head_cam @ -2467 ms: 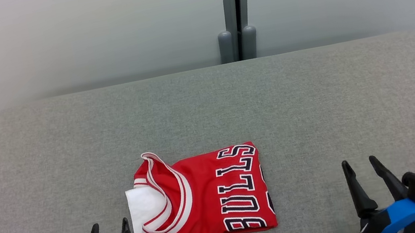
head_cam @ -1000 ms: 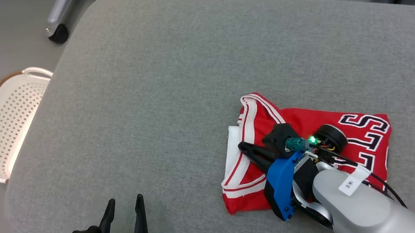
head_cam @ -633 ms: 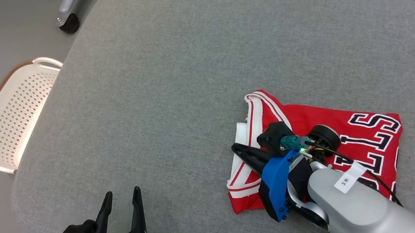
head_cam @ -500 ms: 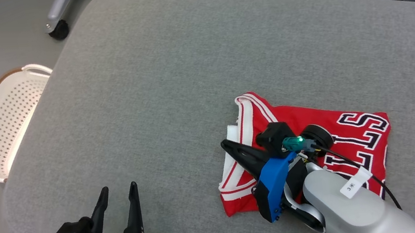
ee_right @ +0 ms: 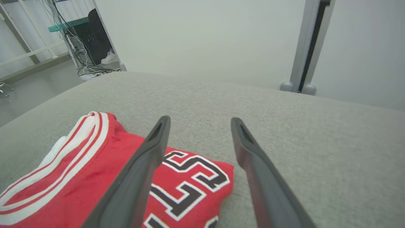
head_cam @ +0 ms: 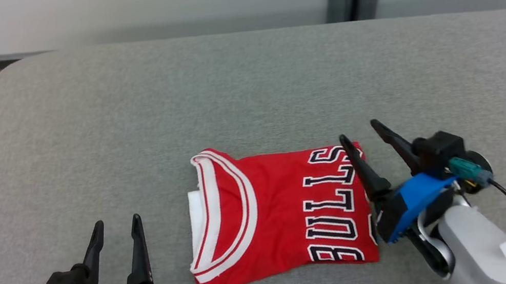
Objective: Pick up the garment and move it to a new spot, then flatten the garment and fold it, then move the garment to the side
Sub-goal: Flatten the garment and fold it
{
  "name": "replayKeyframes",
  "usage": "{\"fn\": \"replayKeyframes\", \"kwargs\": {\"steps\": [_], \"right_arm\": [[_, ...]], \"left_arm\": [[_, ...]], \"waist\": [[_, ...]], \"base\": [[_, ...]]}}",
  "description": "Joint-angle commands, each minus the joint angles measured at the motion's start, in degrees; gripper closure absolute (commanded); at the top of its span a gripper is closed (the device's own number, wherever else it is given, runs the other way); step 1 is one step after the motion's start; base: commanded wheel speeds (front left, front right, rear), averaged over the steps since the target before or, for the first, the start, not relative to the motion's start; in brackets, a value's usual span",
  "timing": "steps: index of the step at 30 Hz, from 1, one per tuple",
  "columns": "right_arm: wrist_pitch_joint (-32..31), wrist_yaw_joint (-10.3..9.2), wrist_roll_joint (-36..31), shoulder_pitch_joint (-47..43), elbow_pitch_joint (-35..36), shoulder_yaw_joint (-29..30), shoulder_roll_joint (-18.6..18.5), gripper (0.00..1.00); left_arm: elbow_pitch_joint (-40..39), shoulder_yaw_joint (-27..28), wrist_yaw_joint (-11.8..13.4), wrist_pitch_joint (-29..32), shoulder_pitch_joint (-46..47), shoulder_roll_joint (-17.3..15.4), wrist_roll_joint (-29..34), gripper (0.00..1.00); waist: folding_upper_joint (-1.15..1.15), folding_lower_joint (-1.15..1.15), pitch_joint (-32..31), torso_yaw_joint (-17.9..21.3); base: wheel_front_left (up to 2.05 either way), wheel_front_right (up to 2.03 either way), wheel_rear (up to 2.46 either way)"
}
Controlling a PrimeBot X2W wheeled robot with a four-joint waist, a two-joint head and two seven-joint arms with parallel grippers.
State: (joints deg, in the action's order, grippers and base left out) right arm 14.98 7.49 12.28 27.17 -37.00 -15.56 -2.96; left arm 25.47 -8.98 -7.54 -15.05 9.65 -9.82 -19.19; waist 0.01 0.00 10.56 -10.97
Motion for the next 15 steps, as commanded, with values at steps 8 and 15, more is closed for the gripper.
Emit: {"fn": "replayKeyframes", "kwargs": {"steps": [8,15], "right_arm": [[0.2,0.01,-3.3,-10.8,6.4,9.5,0.0,0.00],[0.2,0.01,-2.4,-16.3,8.1,11.2,0.0,0.00]], "left_arm": [[1.4,4.0,0.1,-0.1,-1.8,0.3,3.2,0.00],[2.2,6.9,0.1,-0.1,-5.1,1.2,4.6,0.00]], "waist": [[-0.01,0.00,-4.5,8.4],[-0.01,0.00,-6.7,12.1]], "base": [[0.00,0.00,0.00],[0.00,0.00,0.00]]}}
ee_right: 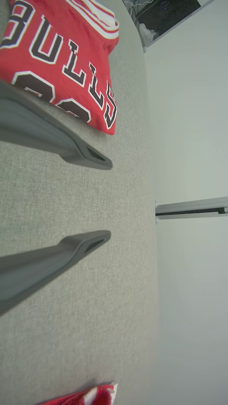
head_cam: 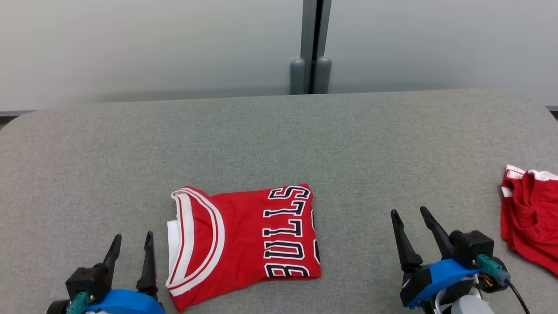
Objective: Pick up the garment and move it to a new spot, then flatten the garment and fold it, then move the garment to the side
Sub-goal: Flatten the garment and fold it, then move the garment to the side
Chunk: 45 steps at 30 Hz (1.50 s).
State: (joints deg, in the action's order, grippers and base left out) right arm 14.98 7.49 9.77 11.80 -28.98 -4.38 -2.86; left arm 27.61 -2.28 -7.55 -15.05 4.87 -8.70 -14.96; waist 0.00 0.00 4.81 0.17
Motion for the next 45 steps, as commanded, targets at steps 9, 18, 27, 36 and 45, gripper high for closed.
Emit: {"fn": "replayKeyframes", "kwargs": {"steps": [9,18,27,36,45], "right_arm": [[0.2,0.01,0.3,-4.3,-0.6,0.5,-0.1,0.00],[0.2,0.01,-0.5,-2.8,-1.1,0.3,-0.1,0.00],[0.2,0.01,6.2,1.0,-4.9,-4.9,-0.1,0.00],[0.2,0.01,15.1,6.3,-13.4,-10.6,-0.2,0.00],[-0.2,0.19,27.3,8.7,-22.5,-17.7,0.6,0.00]], "left_arm": [[1.0,1.0,0.1,-0.1,-3.6,1.9,2.4,0.00],[1.3,0.4,0.1,-0.1,-3.2,2.5,3.4,0.00],[0.6,-3.9,0.1,-0.1,-0.9,0.9,1.3,0.00],[-0.2,-6.8,0.1,-0.1,0.7,-1.0,-2.1,0.00],[-0.3,-6.7,0.1,-0.1,2.2,-2.2,-4.2,0.00]], "waist": [[0.00,0.00,-3.9,2.5],[0.00,0.00,-3.9,1.2],[0.00,0.00,-0.1,-4.6],[0.00,0.00,2.8,-13.2],[0.00,0.00,4.8,-16.8]], "base": [[0.00,0.00,0.00],[0.00,0.00,0.00],[0.00,0.00,0.00],[0.00,0.00,0.00],[0.00,0.00,0.00]]}}
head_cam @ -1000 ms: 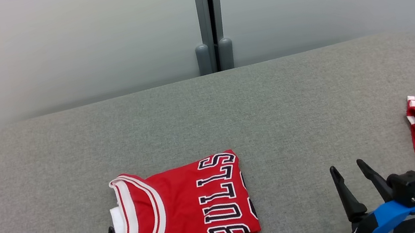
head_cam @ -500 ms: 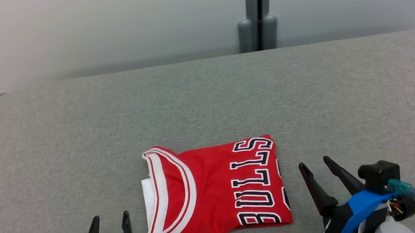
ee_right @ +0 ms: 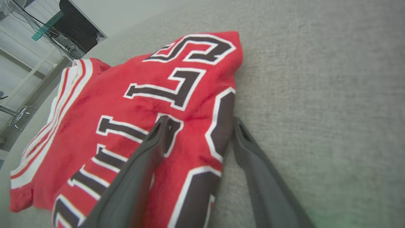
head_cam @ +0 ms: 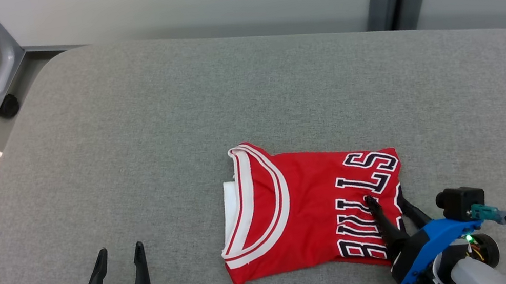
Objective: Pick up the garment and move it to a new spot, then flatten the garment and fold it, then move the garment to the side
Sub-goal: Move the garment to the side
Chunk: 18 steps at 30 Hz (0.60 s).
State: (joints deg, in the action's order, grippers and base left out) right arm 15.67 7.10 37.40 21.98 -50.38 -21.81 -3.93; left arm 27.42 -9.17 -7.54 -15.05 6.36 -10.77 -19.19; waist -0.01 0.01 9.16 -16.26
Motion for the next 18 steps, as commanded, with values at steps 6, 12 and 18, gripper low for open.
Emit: {"fn": "replayKeyframes", "kwargs": {"steps": [6,12,18], "right_arm": [[-1.1,0.75,7.6,0.3,-2.4,-7.5,2.2,1.00],[-1.0,0.66,10.1,3.2,-2.9,-9.9,1.6,1.00],[-0.6,0.38,4.7,4.2,-0.6,-3.2,0.5,1.00]], "left_arm": [[-0.3,-0.1,0.1,-0.1,1.3,-0.6,-0.4,0.00],[-0.6,-1.1,0.1,-0.1,1.9,-0.3,-0.7,0.00],[-1.2,-1.9,0.1,-0.1,1.0,-0.3,-0.6,0.00]], "waist": [[0.01,-0.01,0.8,-0.9],[0.01,-0.01,0.7,-0.9],[0.01,-0.01,-0.4,1.2]], "base": [[0.00,0.00,0.00],[0.00,0.00,0.00],[0.00,0.00,0.00]]}}
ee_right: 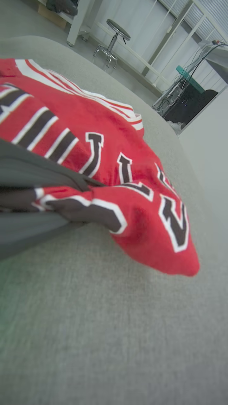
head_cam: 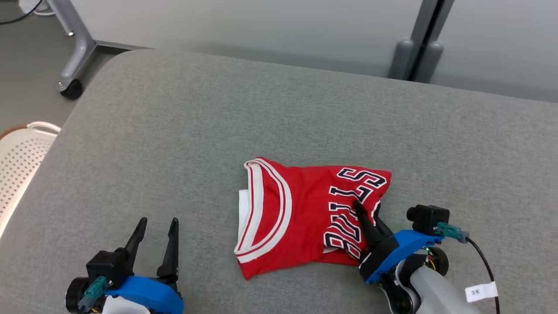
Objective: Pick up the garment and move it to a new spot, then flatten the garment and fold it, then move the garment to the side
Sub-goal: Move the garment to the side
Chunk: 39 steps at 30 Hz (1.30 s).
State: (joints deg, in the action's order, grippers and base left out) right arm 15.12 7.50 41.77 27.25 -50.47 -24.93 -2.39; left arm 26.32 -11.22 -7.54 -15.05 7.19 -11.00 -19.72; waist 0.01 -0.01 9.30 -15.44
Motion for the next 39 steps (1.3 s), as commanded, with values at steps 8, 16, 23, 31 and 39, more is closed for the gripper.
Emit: {"fn": "replayKeyframes", "kwargs": {"steps": [8,16,23,31,39], "right_arm": [[0.1,0.00,-4.6,-4.4,4.2,4.7,-0.7,1.00],[0.1,0.00,-6.5,-7.3,7.7,3.9,-0.7,1.00],[0.1,0.00,-8.1,-9.4,9.6,3.6,-0.7,1.00],[0.1,-0.01,-22.0,-5.0,6.9,11.4,-0.7,1.00],[-5.3,-0.01,-49.5,3.7,5.7,34.5,-6.0,1.00]], "left_arm": [[-2.0,-2.2,0.1,-0.1,-1.3,0.8,0.9,0.00],[-5.0,-4.6,0.1,-0.1,-1.7,1.5,1.7,0.00],[-6.7,-7.3,0.1,-0.1,-1.3,1.2,1.7,0.00],[-7.3,-9.1,0.1,-0.1,-2.1,-0.5,1.2,0.00],[-7.4,-8.9,0.1,-0.1,-2.1,-3.4,-0.4,0.00]], "waist": [[-0.01,0.01,-2.6,10.2],[-0.01,0.01,-2.9,25.0],[-0.01,0.01,-1.8,34.0],[-0.01,0.01,0.9,35.8],[-0.01,0.01,3.6,30.7]], "base": [[0.00,0.00,0.00],[0.00,0.00,0.00],[0.00,0.00,0.00],[0.00,0.00,0.00],[0.00,0.00,0.00]]}}
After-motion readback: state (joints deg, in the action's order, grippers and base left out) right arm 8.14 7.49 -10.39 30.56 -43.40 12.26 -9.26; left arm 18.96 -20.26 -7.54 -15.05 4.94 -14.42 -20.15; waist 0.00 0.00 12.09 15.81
